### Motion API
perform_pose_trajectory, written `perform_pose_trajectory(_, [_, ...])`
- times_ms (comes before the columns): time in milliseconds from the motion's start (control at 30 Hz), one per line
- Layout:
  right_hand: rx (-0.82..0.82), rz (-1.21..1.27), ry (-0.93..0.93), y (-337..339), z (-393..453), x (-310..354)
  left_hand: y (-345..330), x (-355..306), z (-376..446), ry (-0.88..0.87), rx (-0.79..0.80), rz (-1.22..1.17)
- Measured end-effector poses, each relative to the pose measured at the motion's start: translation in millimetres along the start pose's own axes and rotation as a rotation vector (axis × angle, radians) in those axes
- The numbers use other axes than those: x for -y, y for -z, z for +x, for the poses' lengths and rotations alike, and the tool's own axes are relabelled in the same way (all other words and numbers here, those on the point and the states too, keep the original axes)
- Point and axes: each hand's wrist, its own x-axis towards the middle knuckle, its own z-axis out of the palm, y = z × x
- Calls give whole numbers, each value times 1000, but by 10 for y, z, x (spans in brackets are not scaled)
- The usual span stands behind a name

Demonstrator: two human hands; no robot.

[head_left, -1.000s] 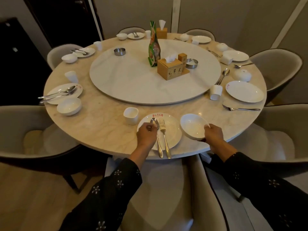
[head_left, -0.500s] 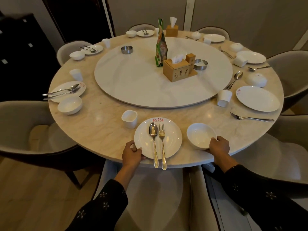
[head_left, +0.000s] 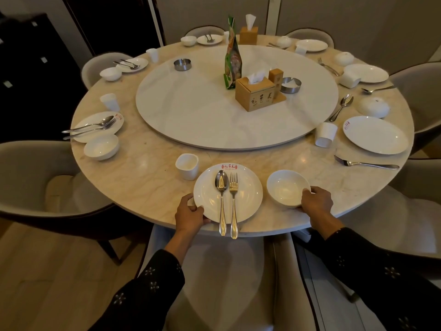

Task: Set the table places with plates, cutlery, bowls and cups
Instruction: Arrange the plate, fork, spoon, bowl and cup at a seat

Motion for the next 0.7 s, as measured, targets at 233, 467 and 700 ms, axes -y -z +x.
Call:
perform_pose_trajectory(233, [4,40,-13,-44,-49,4,5,11,4,-14,13,-4])
perform_pose_trajectory(467, [27,93,-36,-41,-89,6,-9,-10,-1,-1,1,-9])
perform_pose_trajectory(700, [39,115,-54,-46,-126,15,50,-42,35,-5,1,9])
